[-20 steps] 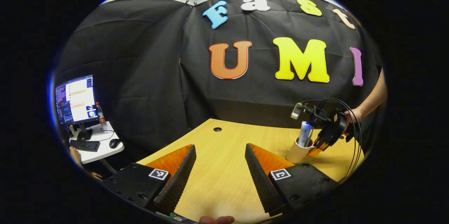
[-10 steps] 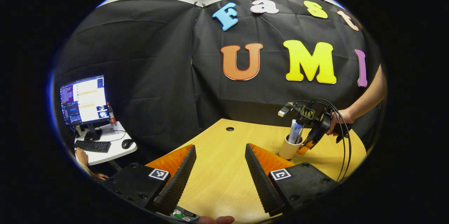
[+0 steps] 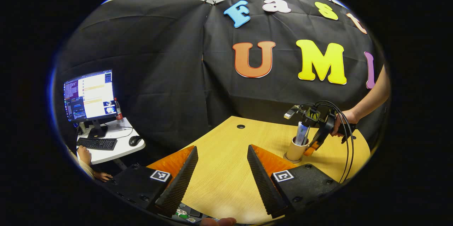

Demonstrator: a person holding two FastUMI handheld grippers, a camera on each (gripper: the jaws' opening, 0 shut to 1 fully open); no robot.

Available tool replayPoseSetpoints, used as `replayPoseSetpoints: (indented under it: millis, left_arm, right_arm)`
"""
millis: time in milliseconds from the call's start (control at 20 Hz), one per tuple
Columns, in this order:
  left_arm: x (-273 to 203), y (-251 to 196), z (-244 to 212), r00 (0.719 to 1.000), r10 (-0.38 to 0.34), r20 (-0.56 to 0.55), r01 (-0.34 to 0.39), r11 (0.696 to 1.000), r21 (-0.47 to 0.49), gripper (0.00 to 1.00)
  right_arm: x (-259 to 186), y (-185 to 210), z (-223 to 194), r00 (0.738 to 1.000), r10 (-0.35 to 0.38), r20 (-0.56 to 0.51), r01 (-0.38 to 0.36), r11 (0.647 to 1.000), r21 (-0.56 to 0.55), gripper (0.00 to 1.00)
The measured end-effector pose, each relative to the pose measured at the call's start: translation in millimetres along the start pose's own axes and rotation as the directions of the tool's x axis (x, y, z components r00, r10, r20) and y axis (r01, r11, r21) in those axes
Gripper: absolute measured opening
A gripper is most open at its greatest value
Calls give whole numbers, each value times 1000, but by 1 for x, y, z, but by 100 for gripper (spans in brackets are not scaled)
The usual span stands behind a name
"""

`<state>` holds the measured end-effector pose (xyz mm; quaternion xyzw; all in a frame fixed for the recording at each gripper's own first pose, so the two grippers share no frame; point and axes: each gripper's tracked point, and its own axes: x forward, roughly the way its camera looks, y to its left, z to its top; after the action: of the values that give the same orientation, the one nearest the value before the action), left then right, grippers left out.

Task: Put the toothbrush and toothpaste on the desktop into the cup, then pick up the cup and place it on the coaster on the desktop.

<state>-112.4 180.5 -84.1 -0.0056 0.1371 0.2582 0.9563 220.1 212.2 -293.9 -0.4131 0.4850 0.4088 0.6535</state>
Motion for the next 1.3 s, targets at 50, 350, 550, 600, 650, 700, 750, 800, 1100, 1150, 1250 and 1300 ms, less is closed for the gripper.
replayPoseSetpoints:
  millis: [50, 350, 550, 600, 650, 700, 750, 800, 1100, 1150, 1250, 1300]
  left_arm:
    - [1, 1, 0, 1000, -3, -2, 3, 1000, -1, 89]
    - [0, 1, 0, 1000, -22, -5, 22, 1000, -7, 89]
    - [-3, -3, 6, 999, -44, 2, 44, 999, -30, 89]
    - [-3, -8, 10, 998, -61, 11, 61, 997, -44, 89]
    - [-1, -14, 15, 997, -78, 14, 79, 995, -53, 90]
    - [4, -18, 20, 996, -87, 13, 88, 994, -57, 90]
    - [7, -26, 27, 994, -108, 20, 109, 992, -67, 90]
    - [9, -36, 35, 990, -137, 33, 140, 987, -80, 90]
    - [22, -114, 103, 936, -329, 128, 338, 940, -57, 96]
    - [20, -128, 115, 923, -358, 142, 368, 929, -49, 96]
    - [14, -154, 136, 897, -409, 169, 419, 907, -33, 96]
    - [12, -166, 145, 884, -431, 181, 441, 897, -21, 96]
  right_arm:
    - [-2, 0, 0, 1000, 3, 3, -3, 1000, 15, 14]
    - [-13, -2, 0, 999, -19, 46, 18, 1000, 26, 30]
    - [-36, 11, -9, 994, -21, 104, 13, 997, 80, 95]
    - [-44, 15, -14, 993, -20, 117, 8, 995, 104, 95]
    - [-56, 20, -20, 991, -20, 135, 2, 991, 133, 99]
    - [-70, 22, -27, 987, -20, 158, -7, 986, 168, 99]
    - [-87, 25, -34, 982, -28, 187, -11, 979, 205, 99]
    - [-108, 25, -43, 973, -51, 225, -5, 970, 243, 99]
    - [-269, -4, -85, 741, -471, 478, 107, 786, 609, 96]
    - [-292, -8, -104, 678, -555, 483, 120, 731, 671, 99]
    - [-336, -13, -134, 543, -702, 461, 138, 615, 776, 96]
    - [-358, -14, -146, 472, -761, 445, 149, 567, 810, 96]
